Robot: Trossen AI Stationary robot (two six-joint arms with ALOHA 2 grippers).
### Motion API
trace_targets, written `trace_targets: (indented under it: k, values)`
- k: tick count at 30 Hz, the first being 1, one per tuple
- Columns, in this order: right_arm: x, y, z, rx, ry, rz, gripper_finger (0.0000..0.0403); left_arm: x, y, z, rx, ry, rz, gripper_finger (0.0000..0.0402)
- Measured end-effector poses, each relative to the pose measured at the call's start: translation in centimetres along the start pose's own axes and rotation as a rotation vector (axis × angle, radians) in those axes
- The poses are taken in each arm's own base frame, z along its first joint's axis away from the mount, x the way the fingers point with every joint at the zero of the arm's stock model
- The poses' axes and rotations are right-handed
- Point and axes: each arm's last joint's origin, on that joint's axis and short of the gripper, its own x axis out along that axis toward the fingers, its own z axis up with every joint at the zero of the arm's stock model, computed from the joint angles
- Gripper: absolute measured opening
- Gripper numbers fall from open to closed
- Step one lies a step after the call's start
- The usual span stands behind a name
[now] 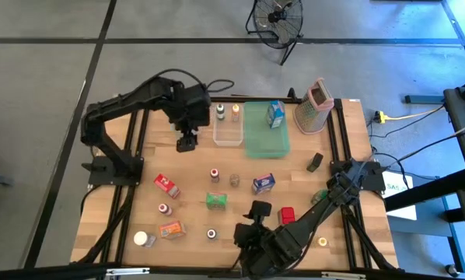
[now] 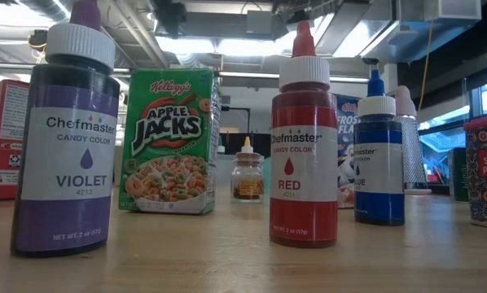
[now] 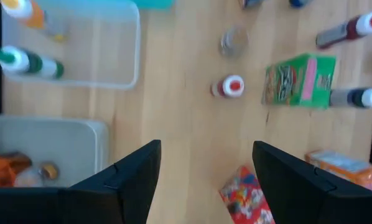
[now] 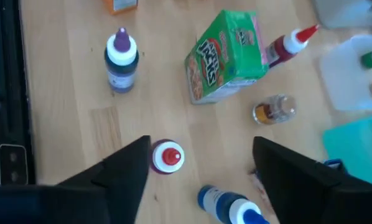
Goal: Pick & Place Kitchen Items
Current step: Put the red seasoning can into the gray bin
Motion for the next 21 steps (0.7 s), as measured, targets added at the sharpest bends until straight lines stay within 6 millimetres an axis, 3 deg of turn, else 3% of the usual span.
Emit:
trace_targets:
  k: [5,9,13,21]
  values:
    - [0.0,-1.3,0.5,0.089,0.045,-0.003,0.0319,-0.4,-0.5,-2.8,-0.031,0.011,0.085,0.0249]
    - [-2.1,-4.0,0.6,0.326,0.077,-0.057,0.0323,-1.5,-1.0,-5.8,-0.048,-0.066,0.107,0.0249]
    - [-4.0,-5.0,1.1,0.451,0.031,0.006,0.0323,-2.1,-1.3,-8.5,-0.041,-0.212,0.114,0.0249]
    - [-5.8,-5.9,0.7,0.650,0.127,0.070,0.0323,0.5,-1.6,-11.6,-0.014,-0.519,0.032,0.0249]
